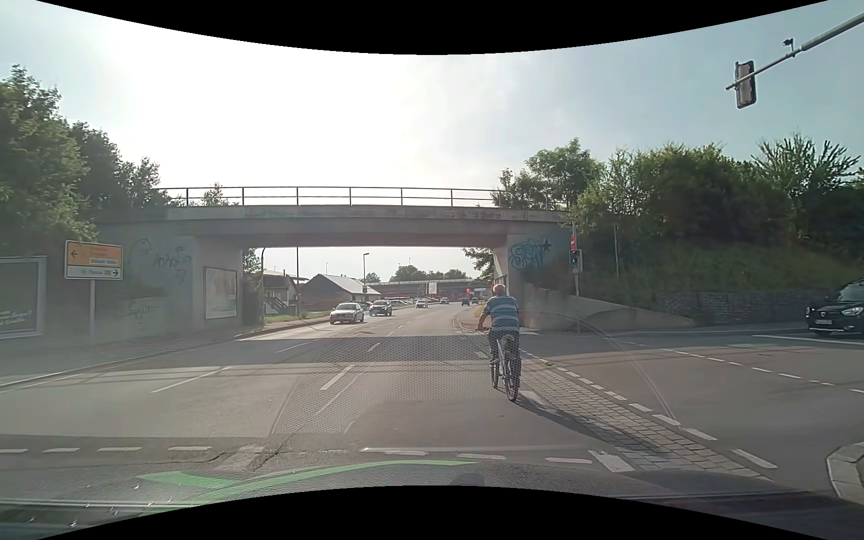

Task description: Follow the waypoints while adhering to traffic rules and regulations

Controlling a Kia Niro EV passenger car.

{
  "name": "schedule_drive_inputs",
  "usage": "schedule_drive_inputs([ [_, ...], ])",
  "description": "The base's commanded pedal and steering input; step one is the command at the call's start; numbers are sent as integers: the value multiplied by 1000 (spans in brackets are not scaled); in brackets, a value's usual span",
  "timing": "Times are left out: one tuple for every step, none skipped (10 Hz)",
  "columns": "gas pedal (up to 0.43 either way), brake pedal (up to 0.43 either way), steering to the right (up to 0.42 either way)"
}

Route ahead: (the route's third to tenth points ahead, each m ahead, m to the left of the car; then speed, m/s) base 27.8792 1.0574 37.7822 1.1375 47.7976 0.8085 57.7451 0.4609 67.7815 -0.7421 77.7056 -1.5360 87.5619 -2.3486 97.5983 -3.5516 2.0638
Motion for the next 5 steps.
schedule_drive_inputs([
  [110,0,-4],
  [118,0,-5],
  [118,0,-5],
  [118,0,-5],
  [110,0,-5],
])
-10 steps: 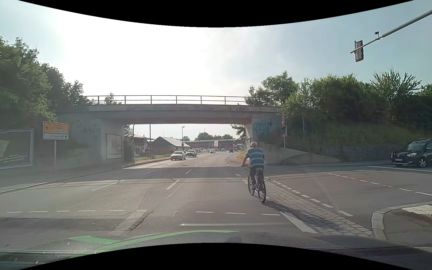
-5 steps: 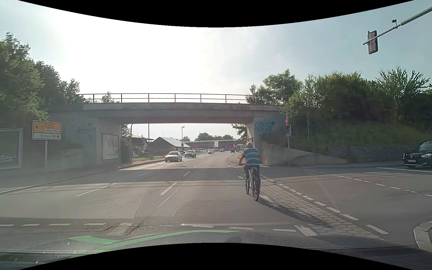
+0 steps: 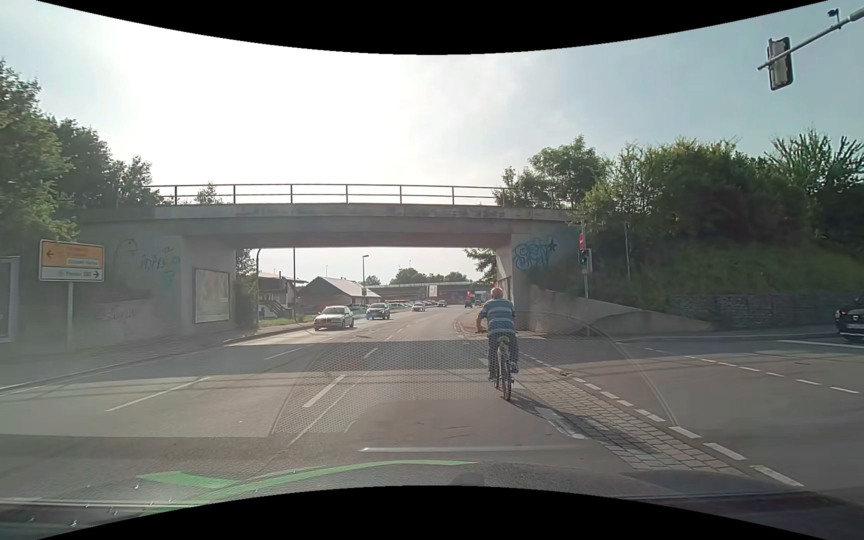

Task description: Follow the waypoints while adhering to traffic rules and regulations

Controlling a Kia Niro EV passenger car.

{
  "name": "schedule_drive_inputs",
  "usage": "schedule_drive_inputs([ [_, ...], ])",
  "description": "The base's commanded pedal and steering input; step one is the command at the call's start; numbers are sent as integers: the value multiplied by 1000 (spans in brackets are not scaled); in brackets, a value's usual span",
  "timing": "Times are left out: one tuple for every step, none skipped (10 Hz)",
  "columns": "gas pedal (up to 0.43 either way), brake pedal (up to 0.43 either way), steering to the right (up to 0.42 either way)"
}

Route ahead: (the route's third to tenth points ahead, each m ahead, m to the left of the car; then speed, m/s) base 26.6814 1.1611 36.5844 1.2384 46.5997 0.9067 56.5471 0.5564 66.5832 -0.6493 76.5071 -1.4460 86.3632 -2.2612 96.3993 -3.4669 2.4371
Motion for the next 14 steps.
schedule_drive_inputs([
  [87,0,-5],
  [67,0,-5],
  [59,0,-6],
  [59,0,-7],
  [47,0,-7],
  [47,0,-7],
  [39,0,-7],
  [39,0,-7],
  [28,0,-7],
  [28,0,-7],
  [28,0,-8],
  [28,0,-9],
  [8,0,-9],
  [0,0,-8],
])
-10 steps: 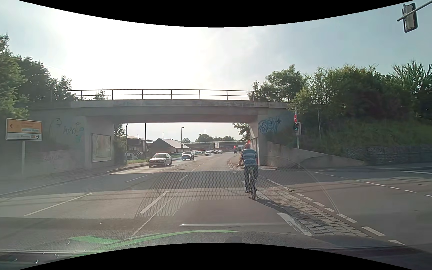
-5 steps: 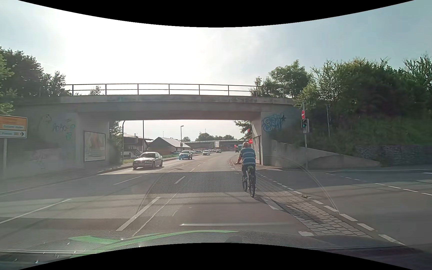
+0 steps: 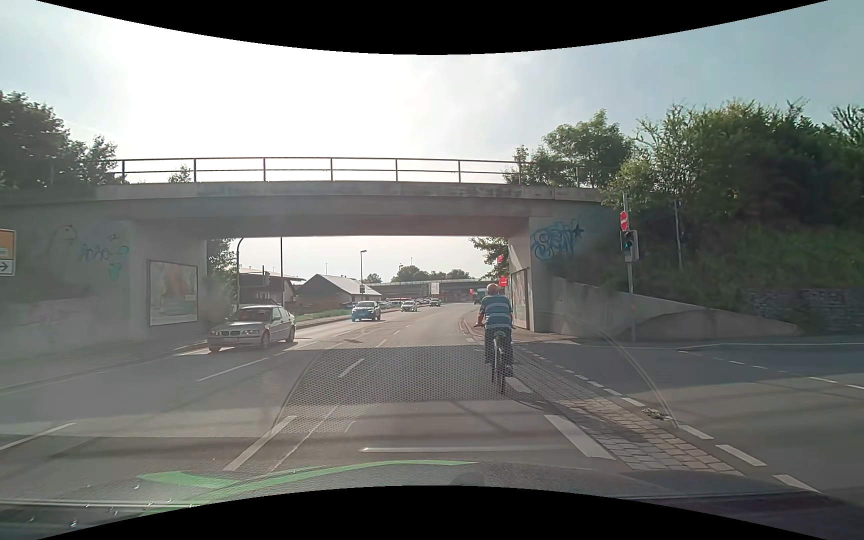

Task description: Follow the waypoints while adhering to traffic rules and regulations

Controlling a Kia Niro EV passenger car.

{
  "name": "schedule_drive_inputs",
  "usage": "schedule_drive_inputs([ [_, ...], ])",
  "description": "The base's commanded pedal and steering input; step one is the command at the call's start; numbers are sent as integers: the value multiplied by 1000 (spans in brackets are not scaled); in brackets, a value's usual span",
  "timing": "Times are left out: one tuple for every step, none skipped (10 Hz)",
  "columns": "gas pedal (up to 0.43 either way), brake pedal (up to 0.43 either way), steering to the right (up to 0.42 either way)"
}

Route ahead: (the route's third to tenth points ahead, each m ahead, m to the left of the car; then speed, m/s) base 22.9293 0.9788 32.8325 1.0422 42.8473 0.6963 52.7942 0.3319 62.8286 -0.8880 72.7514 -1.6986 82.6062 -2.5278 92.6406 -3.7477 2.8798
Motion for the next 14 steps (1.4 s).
schedule_drive_inputs([
  [0,0,-9],
  [0,0,-9],
  [0,0,-10],
  [0,0,-12],
  [0,0,-15],
  [0,0,-16],
  [0,0,-16],
  [0,0,-15],
  [0,0,-14],
  [0,0,-14],
  [0,0,-14],
  [0,0,-14],
  [0,0,-14],
  [0,0,-14],
])
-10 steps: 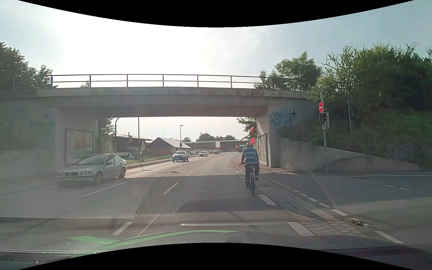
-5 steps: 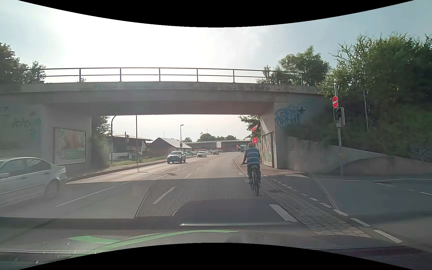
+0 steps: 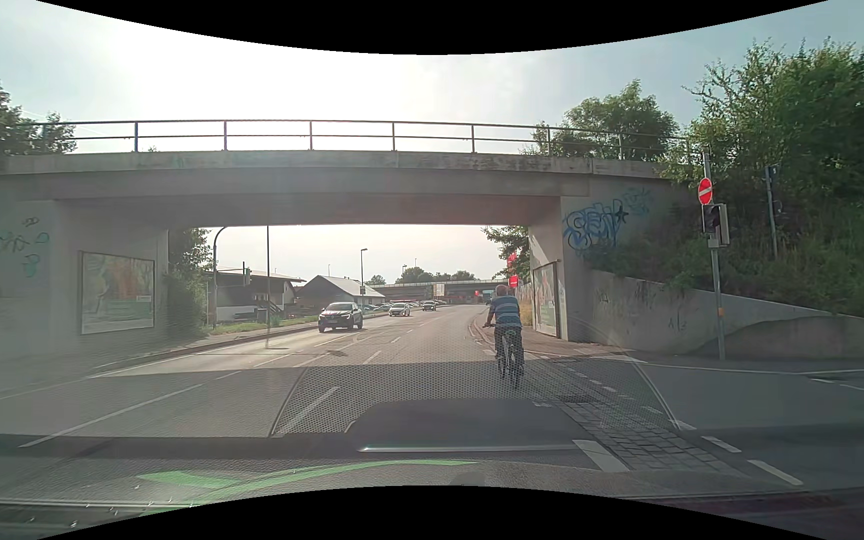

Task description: Follow the waypoints while adhering to traffic rules and regulations

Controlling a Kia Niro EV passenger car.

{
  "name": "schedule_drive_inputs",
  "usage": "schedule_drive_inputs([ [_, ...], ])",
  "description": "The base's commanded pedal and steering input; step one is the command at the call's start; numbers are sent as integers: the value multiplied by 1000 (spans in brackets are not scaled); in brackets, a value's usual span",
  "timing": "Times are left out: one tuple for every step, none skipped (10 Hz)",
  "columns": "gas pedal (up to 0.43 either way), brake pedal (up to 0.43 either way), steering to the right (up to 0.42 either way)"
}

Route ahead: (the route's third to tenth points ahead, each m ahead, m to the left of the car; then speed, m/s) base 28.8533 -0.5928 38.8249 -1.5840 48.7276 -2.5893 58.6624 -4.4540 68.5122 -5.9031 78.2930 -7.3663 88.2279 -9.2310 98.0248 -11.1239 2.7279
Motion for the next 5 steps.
schedule_drive_inputs([
  [0,0,-13],
  [0,0,-12],
  [0,0,-12],
  [0,0,-12],
  [0,0,-12],
])
